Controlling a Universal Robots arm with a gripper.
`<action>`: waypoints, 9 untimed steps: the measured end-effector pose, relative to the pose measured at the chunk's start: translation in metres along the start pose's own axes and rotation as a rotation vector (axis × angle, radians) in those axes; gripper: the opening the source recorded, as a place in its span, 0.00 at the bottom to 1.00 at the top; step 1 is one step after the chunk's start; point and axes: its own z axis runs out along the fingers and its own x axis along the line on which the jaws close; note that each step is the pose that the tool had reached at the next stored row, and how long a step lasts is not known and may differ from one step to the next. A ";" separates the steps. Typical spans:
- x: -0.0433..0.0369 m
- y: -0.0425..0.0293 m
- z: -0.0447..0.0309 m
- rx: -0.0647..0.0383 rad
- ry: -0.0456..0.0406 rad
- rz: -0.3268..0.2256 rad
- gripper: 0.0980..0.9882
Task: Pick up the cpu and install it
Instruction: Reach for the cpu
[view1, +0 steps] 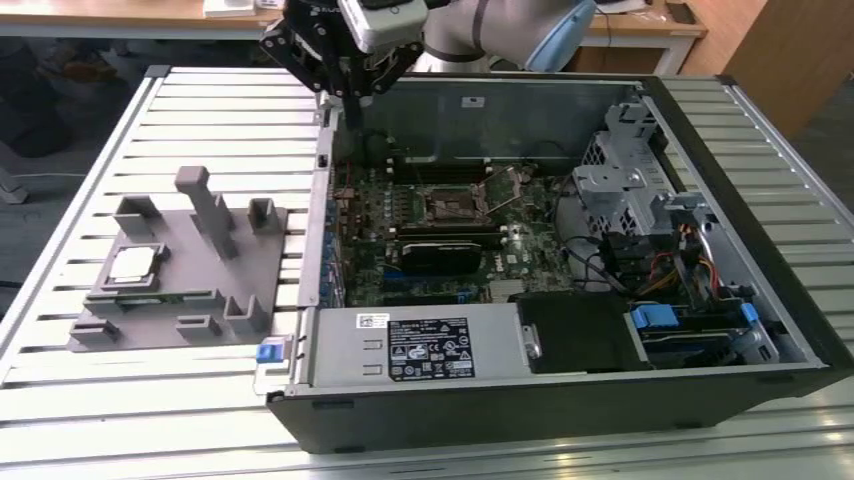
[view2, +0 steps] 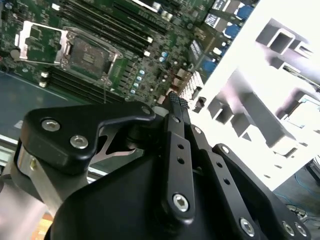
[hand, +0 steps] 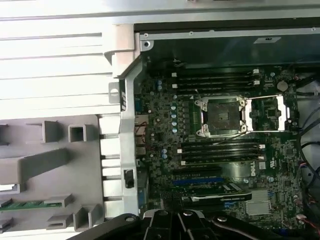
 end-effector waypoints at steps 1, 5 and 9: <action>0.0042 -0.0002 -0.0001 0.000 0.0000 0.000 0.01; 0.0220 -0.0009 -0.0004 0.000 0.0001 0.000 0.01; 0.0397 -0.0022 -0.0005 0.000 0.0001 0.000 0.01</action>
